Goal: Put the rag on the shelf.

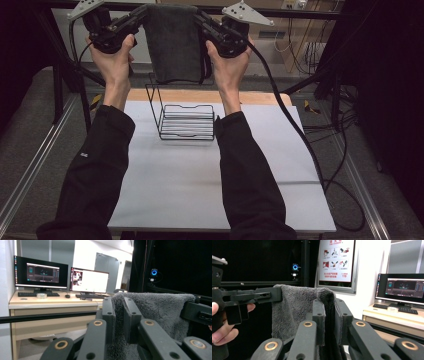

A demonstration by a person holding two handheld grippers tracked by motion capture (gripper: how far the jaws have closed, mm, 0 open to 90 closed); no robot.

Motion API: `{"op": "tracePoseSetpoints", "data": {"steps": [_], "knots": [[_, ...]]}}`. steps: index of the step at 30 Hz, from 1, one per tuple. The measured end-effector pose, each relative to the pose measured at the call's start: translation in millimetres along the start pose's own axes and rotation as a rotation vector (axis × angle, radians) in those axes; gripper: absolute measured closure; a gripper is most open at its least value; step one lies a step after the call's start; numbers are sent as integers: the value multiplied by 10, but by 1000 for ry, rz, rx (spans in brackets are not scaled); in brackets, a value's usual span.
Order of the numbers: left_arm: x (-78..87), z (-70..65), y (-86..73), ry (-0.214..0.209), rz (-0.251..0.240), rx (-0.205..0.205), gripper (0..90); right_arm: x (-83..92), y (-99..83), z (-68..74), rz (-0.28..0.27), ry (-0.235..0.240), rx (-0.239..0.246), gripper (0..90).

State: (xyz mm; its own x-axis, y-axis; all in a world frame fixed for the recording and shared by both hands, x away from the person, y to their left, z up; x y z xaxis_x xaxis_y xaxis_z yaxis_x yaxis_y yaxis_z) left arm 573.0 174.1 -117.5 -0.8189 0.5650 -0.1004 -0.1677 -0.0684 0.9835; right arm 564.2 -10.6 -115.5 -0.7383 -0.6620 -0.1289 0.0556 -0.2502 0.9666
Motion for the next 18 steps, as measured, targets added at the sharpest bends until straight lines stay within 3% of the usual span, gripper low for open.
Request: {"op": "tracePoseSetpoints", "data": {"steps": [5, 10, 18], "knots": [[-23, 22, -110, -8, 9, 6, 813, -11, -131, -45, 25, -4, 3, 812], [-33, 12, -209, -17, 43, -16, 813, -17, -246, -106, 43, -9, -14, 813], [37, -58, -337, -40, 57, -38, 813, 26, -367, -156, 68, -11, -31, 812]]}}
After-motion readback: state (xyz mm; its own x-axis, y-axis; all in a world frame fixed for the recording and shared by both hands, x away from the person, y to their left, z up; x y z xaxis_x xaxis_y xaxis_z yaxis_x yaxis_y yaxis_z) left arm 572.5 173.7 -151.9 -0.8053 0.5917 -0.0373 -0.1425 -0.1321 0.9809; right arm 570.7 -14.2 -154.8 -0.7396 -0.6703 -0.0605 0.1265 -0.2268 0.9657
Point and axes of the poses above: each handheld gripper's, and its own axes: x roughly backward along the jaws, y roughly out of its top, z roughly to its left, the point moved 8 cm from there along -x, roughly forward along the jaws, and after that the axes turned 15 degrees about -x, right-handed, at the moved point
